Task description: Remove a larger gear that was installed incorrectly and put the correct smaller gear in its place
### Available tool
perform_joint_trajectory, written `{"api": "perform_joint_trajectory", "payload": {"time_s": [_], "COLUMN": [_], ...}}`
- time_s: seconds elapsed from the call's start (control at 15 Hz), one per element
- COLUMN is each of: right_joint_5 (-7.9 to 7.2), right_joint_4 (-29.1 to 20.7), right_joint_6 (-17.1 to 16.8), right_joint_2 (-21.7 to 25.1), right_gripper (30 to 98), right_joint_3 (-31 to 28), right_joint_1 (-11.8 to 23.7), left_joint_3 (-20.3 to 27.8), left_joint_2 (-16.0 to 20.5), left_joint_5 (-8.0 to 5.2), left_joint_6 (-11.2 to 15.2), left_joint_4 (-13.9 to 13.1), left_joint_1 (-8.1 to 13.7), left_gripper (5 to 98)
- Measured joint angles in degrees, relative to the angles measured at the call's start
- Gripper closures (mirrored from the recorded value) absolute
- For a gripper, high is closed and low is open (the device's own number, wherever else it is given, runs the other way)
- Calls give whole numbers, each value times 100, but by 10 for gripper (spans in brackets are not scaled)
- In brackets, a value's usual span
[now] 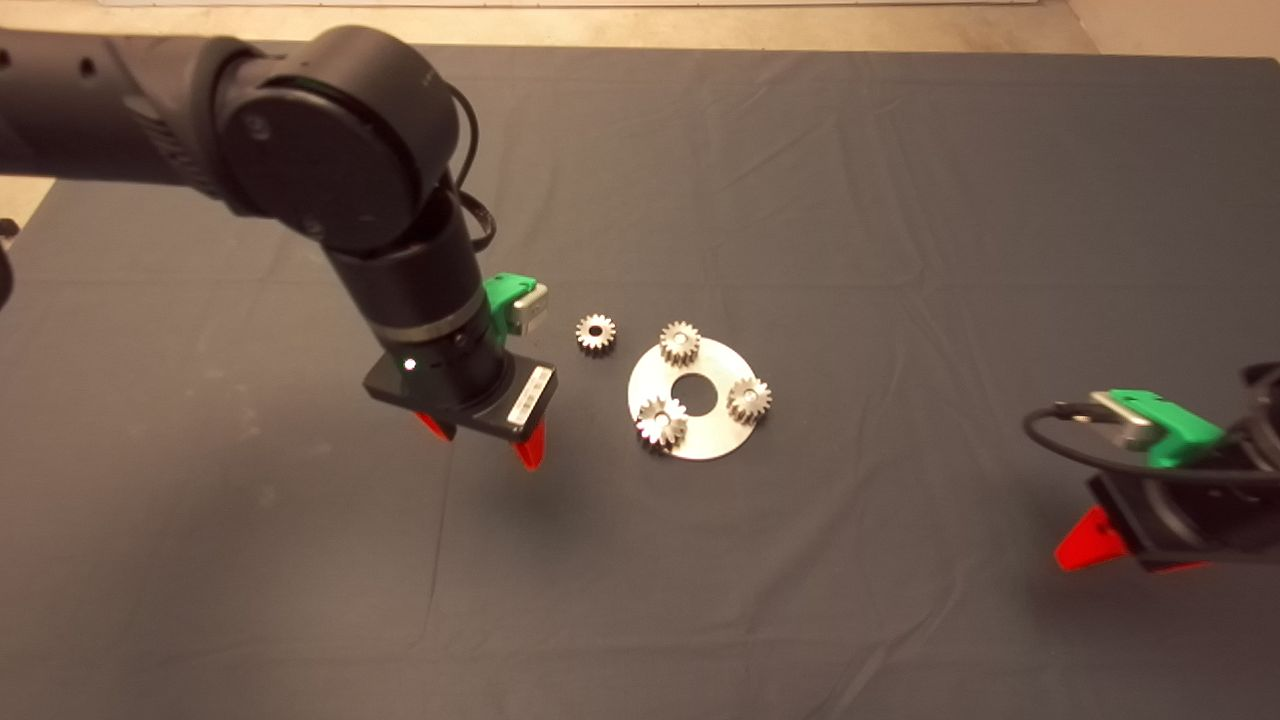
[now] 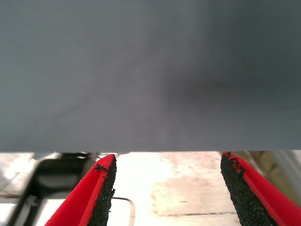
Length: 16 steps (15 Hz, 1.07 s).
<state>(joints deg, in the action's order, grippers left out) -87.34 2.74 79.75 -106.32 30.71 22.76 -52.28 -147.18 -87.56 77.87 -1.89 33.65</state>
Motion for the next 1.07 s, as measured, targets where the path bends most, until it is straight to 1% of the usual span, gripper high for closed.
{"api": "perform_joint_trajectory", "payload": {"time_s": [0.13, 0.2, 0.27, 0.33, 0.4, 0.47, 0.53, 0.67, 0.8, 1.0, 1.07], "right_joint_5": [2, -3, -16, -70, -82, -50, -16, -19, -28, -33, -28], "right_joint_4": [1, 1, 1, 4, 4, 1, 1, 1, 6, 6, 4], "right_joint_6": [-648, -887, -1005, -1033, -1065, -1100, -1209, -1378, -1432, -1484, -1498], "right_joint_2": [398, 586, 743, 814, 814, 773, 748, 743, 740, 729, 726], "right_gripper": [694, 694, 694, 694, 694, 694, 694, 694, 694, 694, 694], "right_joint_3": [163, 263, 355, 413, 424, 424, 472, 726, 835, 835, 834], "right_joint_1": [31, 38, 66, 94, 118, 136, 140, 226, 295, 295, 295], "left_joint_3": [-264, -328, -379, -449, -562, -693, -814, -938, -965, -1054, -1091], "left_joint_2": [-372, -534, -651, -718, -772, -809, -823, -823, -877, -1022, -1122], "left_joint_5": [10, 21, 38, 48, 54, 52, 51, 26, 21, 13, 15], "left_joint_6": [77, 140, 246, 334, 412, 487, 554, 764, 1022, 1188, 1204], "left_joint_4": [79, 144, 277, 512, 717, 861, 944, 1169, 1459, 1713, 1785], "left_joint_1": [2, 0, -18, -41, -72, -145, -260, -507, -603, -744, -779], "left_gripper": [401, 401, 401, 401, 401, 401, 408, 424, 424, 426, 467]}}
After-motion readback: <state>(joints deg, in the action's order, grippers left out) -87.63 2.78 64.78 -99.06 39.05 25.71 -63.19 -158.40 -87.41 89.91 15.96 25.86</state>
